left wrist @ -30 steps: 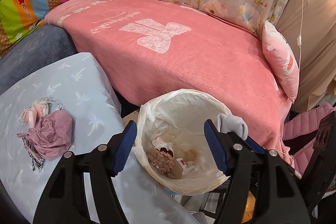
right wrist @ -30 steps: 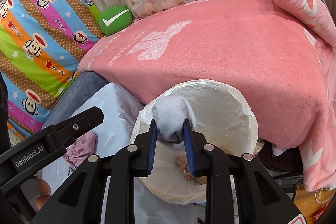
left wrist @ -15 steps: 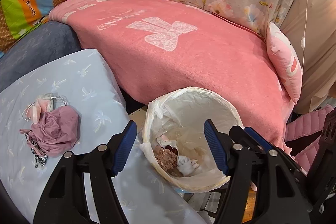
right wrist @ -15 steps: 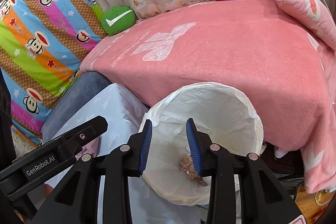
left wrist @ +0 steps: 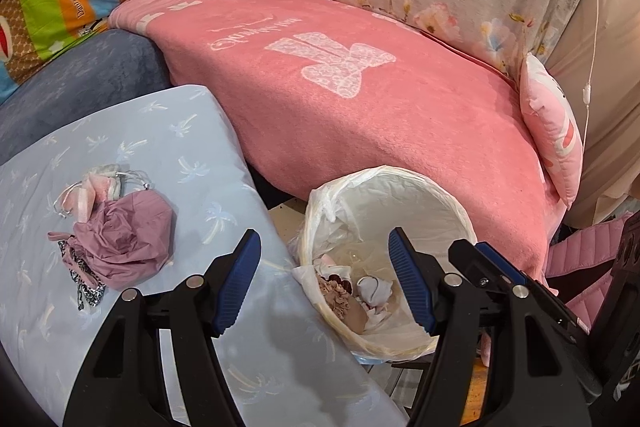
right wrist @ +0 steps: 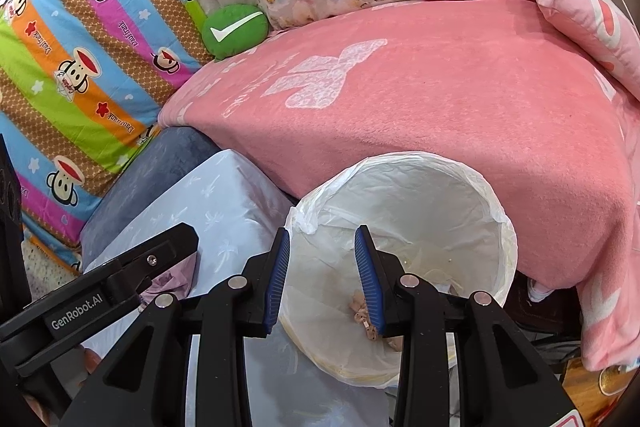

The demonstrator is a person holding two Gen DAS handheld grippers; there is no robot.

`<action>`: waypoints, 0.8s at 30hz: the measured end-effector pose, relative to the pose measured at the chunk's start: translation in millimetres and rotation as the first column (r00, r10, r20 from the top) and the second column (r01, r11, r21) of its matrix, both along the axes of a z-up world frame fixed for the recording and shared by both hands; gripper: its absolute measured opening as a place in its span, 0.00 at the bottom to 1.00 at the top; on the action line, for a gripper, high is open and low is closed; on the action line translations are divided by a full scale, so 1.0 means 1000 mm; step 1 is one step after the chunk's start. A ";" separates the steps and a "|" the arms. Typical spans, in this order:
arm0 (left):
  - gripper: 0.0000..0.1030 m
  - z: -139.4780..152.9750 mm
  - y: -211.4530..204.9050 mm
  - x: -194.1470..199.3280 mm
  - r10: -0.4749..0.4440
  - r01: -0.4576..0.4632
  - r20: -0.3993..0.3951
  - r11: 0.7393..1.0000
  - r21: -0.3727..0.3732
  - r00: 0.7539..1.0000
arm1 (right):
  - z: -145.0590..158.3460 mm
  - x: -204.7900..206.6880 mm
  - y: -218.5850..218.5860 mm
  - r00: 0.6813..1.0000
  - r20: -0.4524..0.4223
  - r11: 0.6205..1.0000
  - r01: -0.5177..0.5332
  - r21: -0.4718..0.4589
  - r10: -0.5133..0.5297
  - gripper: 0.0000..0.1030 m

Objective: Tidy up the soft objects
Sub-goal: 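Move both open grippers back from the bin to the clothing pile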

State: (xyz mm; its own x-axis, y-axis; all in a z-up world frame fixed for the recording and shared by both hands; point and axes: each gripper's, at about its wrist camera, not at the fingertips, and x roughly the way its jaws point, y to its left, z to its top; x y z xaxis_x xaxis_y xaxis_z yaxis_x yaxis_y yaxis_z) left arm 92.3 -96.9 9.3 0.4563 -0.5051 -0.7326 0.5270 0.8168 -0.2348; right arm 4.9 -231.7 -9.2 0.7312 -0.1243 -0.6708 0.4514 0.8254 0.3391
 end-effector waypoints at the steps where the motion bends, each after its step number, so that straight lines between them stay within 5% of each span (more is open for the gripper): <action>1: 0.62 -0.001 0.002 0.001 0.008 -0.008 -0.001 1.000 0.002 1.000 | 0.000 0.001 0.002 1.000 -0.002 1.000 -0.003 -0.002 0.003 0.33; 24: 0.64 -0.030 0.087 0.024 0.185 -0.185 -0.076 0.983 0.006 0.980 | -0.012 0.041 0.069 0.988 -0.057 0.989 -0.147 -0.022 0.145 0.40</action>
